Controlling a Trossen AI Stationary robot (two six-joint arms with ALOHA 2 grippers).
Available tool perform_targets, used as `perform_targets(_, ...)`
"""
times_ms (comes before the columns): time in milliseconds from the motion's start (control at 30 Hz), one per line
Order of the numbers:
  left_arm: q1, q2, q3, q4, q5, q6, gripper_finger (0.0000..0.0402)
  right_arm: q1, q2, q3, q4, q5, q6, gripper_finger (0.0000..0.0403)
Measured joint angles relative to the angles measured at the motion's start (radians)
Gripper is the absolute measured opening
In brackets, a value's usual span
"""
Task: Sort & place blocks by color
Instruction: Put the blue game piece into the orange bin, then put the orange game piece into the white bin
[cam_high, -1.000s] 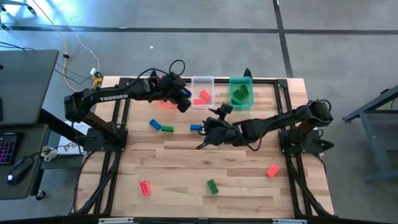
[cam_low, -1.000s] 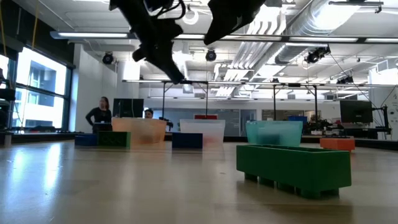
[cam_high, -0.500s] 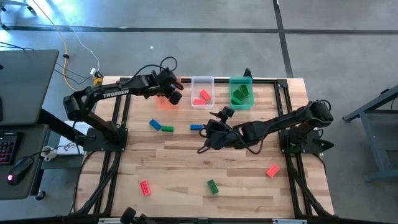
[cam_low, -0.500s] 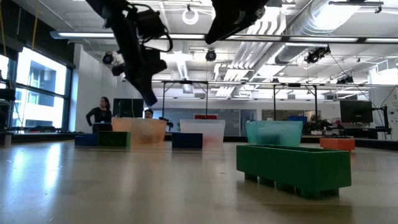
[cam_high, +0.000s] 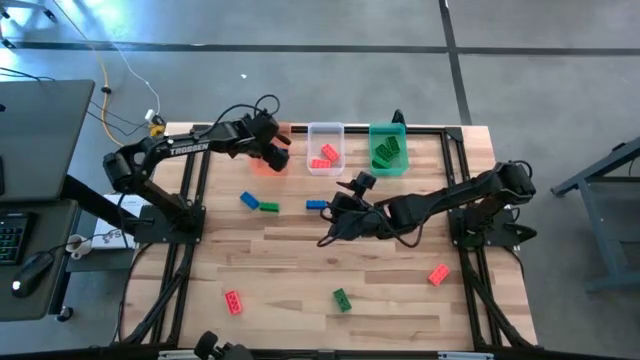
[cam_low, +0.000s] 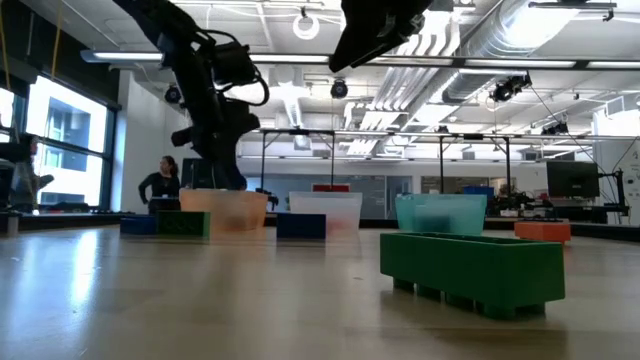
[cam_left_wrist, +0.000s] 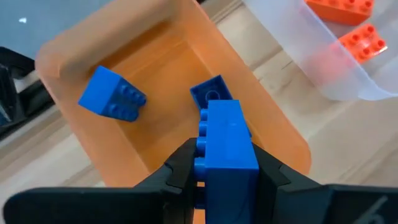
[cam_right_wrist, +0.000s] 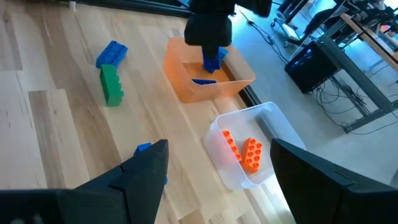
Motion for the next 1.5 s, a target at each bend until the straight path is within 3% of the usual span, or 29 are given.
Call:
perform_targets(467, 0.0, 0.089, 0.0, 0.04, -0.04, 0.055, 0.0081, 0.0, 0.0, 0.0, -0.018, -0.034, 0.024, 0.0271)
perform_targets(767, 0.006, 0.088, 0.0, 0.04, -0.089, 0.158, 0.0155, 0.0, 0.0, 0.0, -0.04, -0.034, 0.037, 0.0271)
perform_targets(1033, 0.006, 0.088, 0.085, -0.088, -0.059, 0.176, 0.021, -0.004, 0.0, 0.0, -0.198, -0.024, 0.204, 0.0271)
perform_targets(1267, -0.025, 0.063, 0.185, -0.174, -0.021, 0.203, 0.021, -0.044, 0.0, 0.0, -0.355, -0.036, 0.389, 0.0271)
perform_targets(1500, -0.104, -0.045, 0.185, -0.174, -0.018, 0.22, 0.0209, -0.088, 0.0, 0.0, -0.553, -0.141, 0.567, 0.0271)
